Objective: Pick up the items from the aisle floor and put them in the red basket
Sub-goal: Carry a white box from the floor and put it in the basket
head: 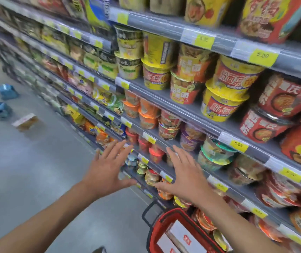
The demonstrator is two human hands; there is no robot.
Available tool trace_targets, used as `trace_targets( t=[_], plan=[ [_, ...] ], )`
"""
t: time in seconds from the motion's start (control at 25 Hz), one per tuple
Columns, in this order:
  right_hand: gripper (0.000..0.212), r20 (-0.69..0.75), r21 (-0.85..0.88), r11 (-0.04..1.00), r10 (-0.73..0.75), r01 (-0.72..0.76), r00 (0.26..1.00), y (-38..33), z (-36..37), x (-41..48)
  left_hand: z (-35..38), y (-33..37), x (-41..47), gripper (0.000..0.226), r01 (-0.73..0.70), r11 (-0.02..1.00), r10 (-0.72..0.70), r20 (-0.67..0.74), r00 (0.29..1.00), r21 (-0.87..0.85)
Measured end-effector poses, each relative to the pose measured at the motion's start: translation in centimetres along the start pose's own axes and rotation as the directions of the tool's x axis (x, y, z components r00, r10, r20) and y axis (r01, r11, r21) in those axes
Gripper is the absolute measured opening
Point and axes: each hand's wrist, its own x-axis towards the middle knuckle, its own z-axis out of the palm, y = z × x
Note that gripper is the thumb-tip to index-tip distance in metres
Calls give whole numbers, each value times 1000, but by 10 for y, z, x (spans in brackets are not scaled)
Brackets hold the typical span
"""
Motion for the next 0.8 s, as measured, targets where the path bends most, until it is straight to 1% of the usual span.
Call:
trace_targets(
  t=[0.12, 0.24, 0.36, 0.6, 0.72, 0.8],
  plan=[
    [123, 6, 12, 994, -110, 110, 994, -44, 12, 33, -10, -51, -40, 113, 179, 983, -180, -34, 983, -32],
    [126, 51, 3, 972, -236, 236, 971, -106, 31, 70, -17, -107, -90, 113, 370, 929, -370, -49, 928, -15],
    [126, 68, 19, 940, -341, 340, 938, -175, 53, 100, -23, -160, -137, 111, 487, 873, -487, -47, 872, -16],
    [125, 78, 5, 886, -463, 464, 883, -321, 100, 149, -44, -269, -219, 112, 650, 759, -651, -79, 755, -43],
    [125, 94, 25, 870, -492, 492, 865, -391, 121, 164, -53, -321, -257, 111, 699, 712, -702, -78, 708, -67],
    [124, 113, 37, 865, -502, 501, 858, -423, 131, 172, -57, -347, -272, 111, 717, 694, -720, -75, 690, -65]
  ],
)
